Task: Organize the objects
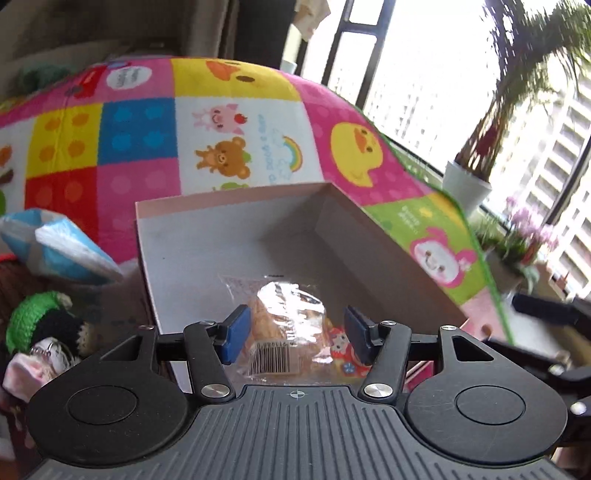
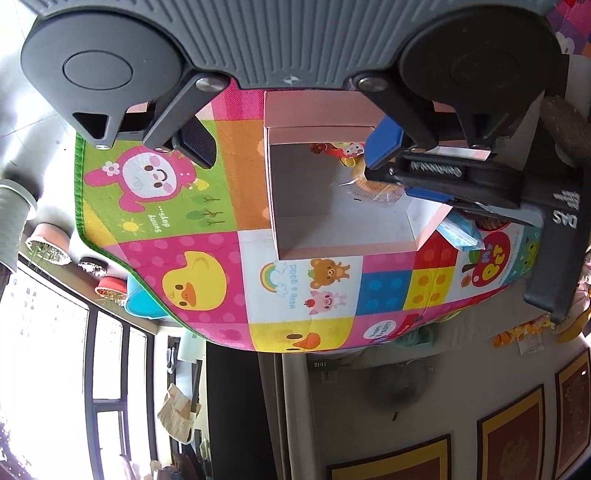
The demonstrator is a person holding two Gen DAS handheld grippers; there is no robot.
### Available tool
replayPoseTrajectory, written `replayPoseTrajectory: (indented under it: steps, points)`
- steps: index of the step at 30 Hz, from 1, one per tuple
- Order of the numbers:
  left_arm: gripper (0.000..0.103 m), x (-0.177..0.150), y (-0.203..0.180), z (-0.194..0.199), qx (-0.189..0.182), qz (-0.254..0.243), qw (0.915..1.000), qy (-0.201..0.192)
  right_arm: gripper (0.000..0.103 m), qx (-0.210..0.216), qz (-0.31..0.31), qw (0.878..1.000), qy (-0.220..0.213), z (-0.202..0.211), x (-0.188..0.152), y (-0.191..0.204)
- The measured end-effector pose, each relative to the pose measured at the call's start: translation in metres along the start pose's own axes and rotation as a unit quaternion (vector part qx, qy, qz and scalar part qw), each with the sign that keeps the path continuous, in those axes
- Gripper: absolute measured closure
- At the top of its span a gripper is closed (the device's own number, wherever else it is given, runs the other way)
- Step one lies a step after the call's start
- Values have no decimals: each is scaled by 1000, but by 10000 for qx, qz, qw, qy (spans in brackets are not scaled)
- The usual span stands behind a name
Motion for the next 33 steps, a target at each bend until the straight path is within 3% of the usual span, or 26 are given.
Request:
replayPoseTrajectory:
  steps: [4, 6, 10, 14, 17, 20, 25, 27, 30, 33]
  points:
    - [43, 17, 25, 62, -8, 271, 9941, -1054, 15, -35, -125, 9999, 23, 2, -5, -7]
    - [43, 24, 52, 91, 198, 596, 9889, -1344, 13, -52, -170, 9998, 35, 3, -8, -10]
    - [43, 12, 102, 112, 684, 1113, 9855, -1084, 10, -46, -252, 9996, 131, -1, -13, -11]
    - [43, 0, 141, 117, 1079, 1614, 9752, -1063, 10, 8, -203, 9997, 146, -5, -8, 1]
    - [43, 16, 162, 108, 1084, 2221, 9627, -1101, 7, 100, 10, 9999, 45, 0, 0, 19]
    - [43, 46, 175, 75, 1148, 2608, 9551, -805, 5, 119, 218, 9997, -59, 7, 8, 36]
    - [49, 82, 195, 17, 2448, 2007, 9480, -328, 4, 224, 429, 9986, -207, 26, 6, 56]
    - [52, 79, 200, 1, 2697, 1722, 9474, -42, 3, 225, 547, 9980, -221, 30, 2, 57]
    - [52, 65, 196, -1, 2551, 1324, 9577, 115, 3, 125, 672, 9975, -185, 29, -5, 50]
    - [51, 46, 176, 13, 2028, 748, 9761, 207, 3, 117, 448, 9989, -30, 17, -10, 40]
Point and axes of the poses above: each gripper's, at about its wrist camera, not at the fingertips, and z roughly against the way its jaws point, y to its left, x to its top, the point moved 8 cm from there along -z, roughly the way its jaws point, and after that the axes turned 5 degrees about y, right-handed, at the moved point
